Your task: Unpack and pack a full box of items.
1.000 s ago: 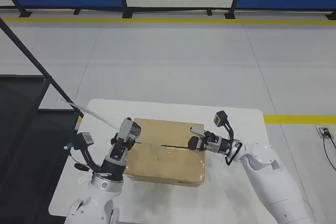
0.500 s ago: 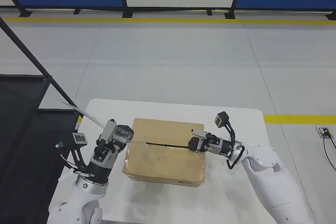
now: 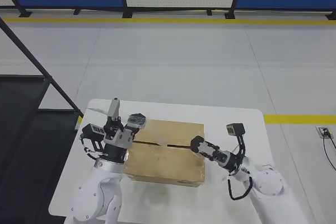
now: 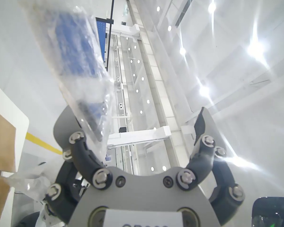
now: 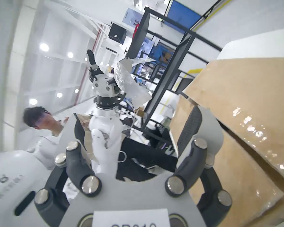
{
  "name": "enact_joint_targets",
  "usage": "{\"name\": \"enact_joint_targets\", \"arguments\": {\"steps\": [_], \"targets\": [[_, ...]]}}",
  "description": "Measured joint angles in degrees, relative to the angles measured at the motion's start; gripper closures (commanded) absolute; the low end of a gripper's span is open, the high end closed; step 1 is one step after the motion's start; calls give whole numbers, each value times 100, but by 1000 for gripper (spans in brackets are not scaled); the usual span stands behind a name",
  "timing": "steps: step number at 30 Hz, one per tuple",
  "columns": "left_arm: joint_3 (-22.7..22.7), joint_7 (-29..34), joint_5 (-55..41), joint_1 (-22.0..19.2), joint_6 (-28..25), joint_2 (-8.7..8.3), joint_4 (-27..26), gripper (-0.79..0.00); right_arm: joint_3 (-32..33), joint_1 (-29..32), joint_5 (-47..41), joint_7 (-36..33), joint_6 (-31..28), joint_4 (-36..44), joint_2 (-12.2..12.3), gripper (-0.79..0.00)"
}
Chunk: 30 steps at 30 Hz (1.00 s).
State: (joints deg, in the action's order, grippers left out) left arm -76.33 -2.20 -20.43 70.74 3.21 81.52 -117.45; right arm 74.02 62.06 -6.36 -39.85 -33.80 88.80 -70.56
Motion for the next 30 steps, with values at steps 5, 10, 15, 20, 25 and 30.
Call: {"name": "enact_joint_targets", "arguments": {"steps": [5,10,15,20,25,30], "targets": [[232,-87,183,-60,85,22,-50,-785,15,543,1643,1872,505,662,-35,-785],[179,-102,134,-20,47,29,-57,-785,19,504,1483,1583,408,629,-35,-785],[219,-111,166,-11,128,37,-68,-785,44,760,2343,2396,-313,1074,-55,-785],[331,-143,193,-54,220,55,-38,-785,-204,1132,4693,3794,-139,1444,-125,-785],[486,-143,223,-116,314,76,-13,-785,-570,1133,5887,4501,601,1438,-206,-785],[619,-115,297,-152,363,94,27,-785,-759,1071,6335,4764,1045,1404,-255,-523]]}}
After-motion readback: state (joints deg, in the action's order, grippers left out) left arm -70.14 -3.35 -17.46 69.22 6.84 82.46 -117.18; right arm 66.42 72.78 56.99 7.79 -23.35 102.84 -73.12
